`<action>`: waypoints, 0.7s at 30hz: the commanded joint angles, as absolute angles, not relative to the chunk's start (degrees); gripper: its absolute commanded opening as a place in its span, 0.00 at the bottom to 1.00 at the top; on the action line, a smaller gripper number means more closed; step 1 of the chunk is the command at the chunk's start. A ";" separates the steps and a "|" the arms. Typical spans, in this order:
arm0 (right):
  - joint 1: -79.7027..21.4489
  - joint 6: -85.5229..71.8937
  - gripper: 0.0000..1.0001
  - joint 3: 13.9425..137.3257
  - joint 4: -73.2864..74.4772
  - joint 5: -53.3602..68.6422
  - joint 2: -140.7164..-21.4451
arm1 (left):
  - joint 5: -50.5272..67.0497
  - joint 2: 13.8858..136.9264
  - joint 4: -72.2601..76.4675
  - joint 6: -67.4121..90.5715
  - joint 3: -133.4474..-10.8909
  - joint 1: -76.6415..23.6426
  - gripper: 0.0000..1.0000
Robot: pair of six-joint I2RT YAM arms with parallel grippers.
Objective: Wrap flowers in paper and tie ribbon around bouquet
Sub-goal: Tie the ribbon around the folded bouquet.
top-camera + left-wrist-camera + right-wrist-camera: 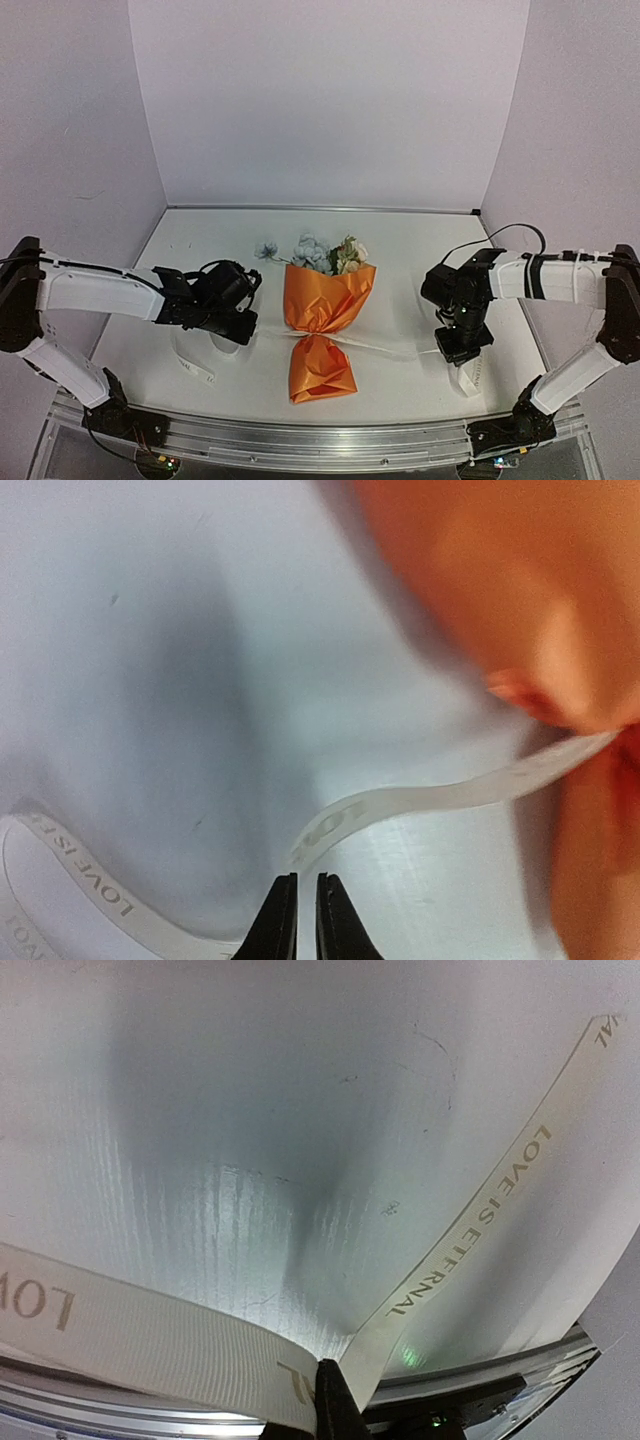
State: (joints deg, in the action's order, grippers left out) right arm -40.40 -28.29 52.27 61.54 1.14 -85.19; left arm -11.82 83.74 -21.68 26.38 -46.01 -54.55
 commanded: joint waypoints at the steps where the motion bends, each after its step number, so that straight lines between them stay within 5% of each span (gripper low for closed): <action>1: -40.19 -27.49 0.00 56.07 62.48 3.12 -86.13 | -2.58 82.18 -12.90 14.88 -51.85 -56.10 0.10; 9: -40.17 -30.37 0.00 59.39 60.26 5.93 -90.35 | 6.15 93.86 -8.52 8.92 -62.47 -59.21 0.09; 15: -40.20 -31.37 0.00 60.00 60.00 5.79 -91.09 | -4.88 91.01 -11.07 15.45 -57.41 -59.23 0.36; 21: -40.17 -31.09 0.00 60.12 59.90 6.29 -91.60 | -15.25 83.53 -17.42 30.63 -46.90 -59.27 0.44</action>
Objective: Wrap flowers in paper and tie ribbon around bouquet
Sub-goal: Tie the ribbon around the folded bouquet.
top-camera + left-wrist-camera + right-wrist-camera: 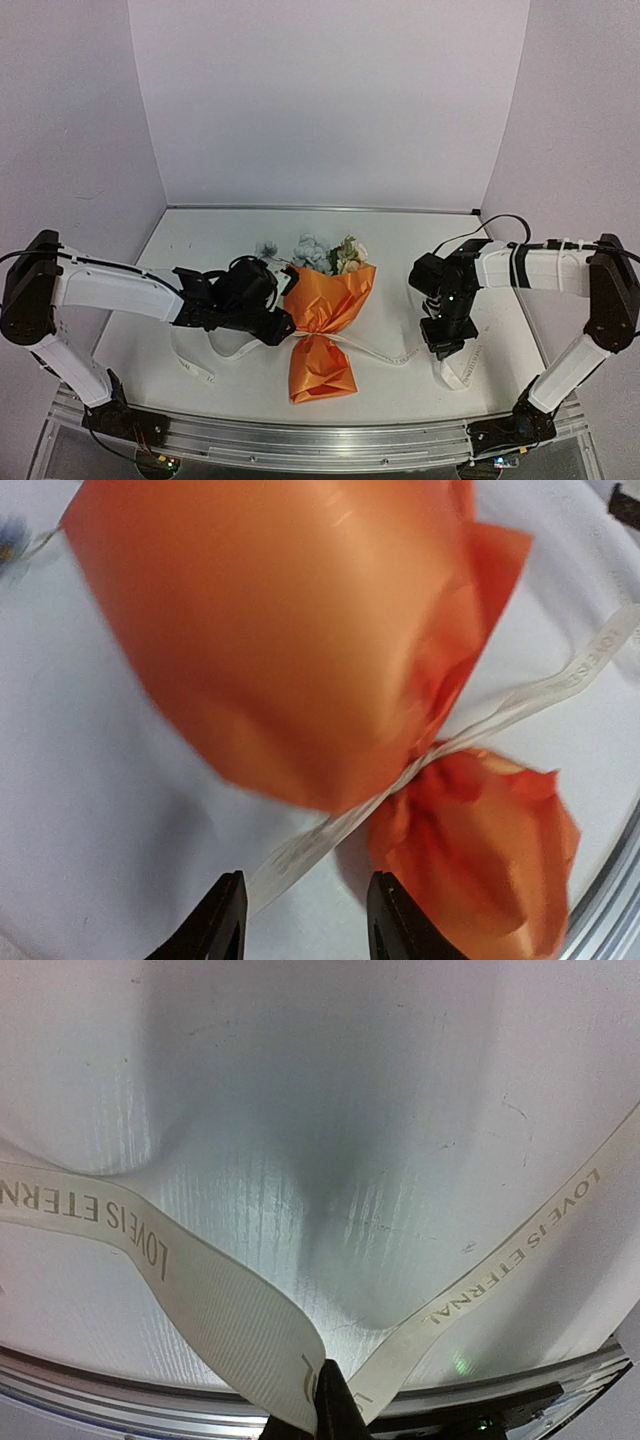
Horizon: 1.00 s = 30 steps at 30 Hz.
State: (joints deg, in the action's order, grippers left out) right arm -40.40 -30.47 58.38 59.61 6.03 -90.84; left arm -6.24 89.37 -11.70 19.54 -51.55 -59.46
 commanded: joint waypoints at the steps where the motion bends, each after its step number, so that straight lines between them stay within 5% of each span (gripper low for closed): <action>1: -40.17 -31.05 0.00 60.09 59.88 6.38 -91.65 | -16.30 82.46 -18.89 32.86 -45.79 -59.26 0.44; 9: -40.17 -30.66 0.00 59.65 59.40 6.76 -91.76 | -16.25 80.77 -27.26 42.25 -41.59 -59.33 0.54; 19: -40.18 -30.14 0.00 59.35 59.18 7.31 -91.67 | -15.09 84.56 -28.52 44.74 -40.03 -59.33 0.55; 23: -40.17 -30.15 0.00 59.34 59.15 7.40 -91.60 | -15.17 86.28 -26.78 42.81 -39.82 -59.33 0.51; 30: -40.20 -29.98 0.00 58.87 59.21 7.18 -91.13 | -14.14 87.89 -26.35 41.57 -40.46 -59.33 0.25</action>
State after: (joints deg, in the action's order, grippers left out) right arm -40.40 -30.24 58.48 59.13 7.40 -91.39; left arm -14.60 87.40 -27.06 42.44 -40.36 -59.42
